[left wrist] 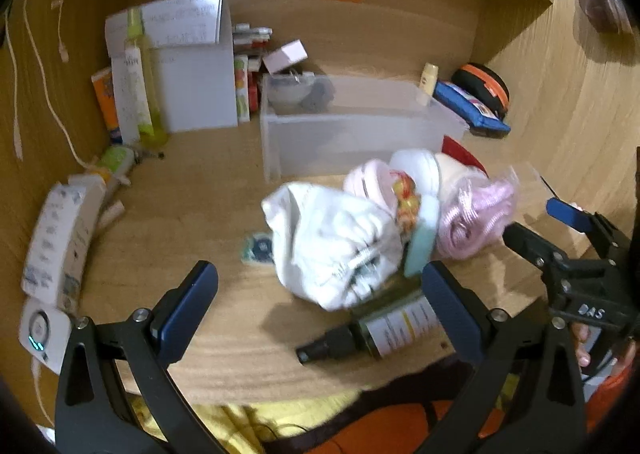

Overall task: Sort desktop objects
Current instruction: 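Reach the left tool toward the green glass pump bottle while the right tool approaches the bagged pink rope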

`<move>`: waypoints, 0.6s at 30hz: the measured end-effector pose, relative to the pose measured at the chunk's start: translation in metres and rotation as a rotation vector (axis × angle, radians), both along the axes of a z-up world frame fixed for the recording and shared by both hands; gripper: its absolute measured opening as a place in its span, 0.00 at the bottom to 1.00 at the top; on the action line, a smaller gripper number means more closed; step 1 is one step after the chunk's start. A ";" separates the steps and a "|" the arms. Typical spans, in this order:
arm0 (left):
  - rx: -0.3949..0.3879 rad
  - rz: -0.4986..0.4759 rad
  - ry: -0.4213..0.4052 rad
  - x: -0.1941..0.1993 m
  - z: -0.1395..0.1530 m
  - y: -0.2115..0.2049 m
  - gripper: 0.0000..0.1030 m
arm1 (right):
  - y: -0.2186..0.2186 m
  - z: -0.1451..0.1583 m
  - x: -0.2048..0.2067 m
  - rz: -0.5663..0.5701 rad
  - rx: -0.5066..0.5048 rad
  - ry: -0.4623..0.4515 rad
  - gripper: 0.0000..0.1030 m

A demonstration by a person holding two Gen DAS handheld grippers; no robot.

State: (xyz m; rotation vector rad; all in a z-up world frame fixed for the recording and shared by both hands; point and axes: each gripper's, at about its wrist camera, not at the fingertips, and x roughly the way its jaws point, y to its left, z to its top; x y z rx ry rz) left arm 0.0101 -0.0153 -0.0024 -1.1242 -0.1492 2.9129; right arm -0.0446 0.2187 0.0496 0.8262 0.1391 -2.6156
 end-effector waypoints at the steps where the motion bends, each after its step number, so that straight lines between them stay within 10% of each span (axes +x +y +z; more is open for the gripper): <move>1: 0.023 -0.002 -0.009 0.001 -0.002 0.001 1.00 | 0.002 -0.001 -0.001 -0.003 -0.004 -0.006 1.00; 18: 0.027 -0.047 -0.127 -0.012 -0.051 0.030 1.00 | -0.003 -0.018 -0.017 0.020 0.001 -0.073 1.00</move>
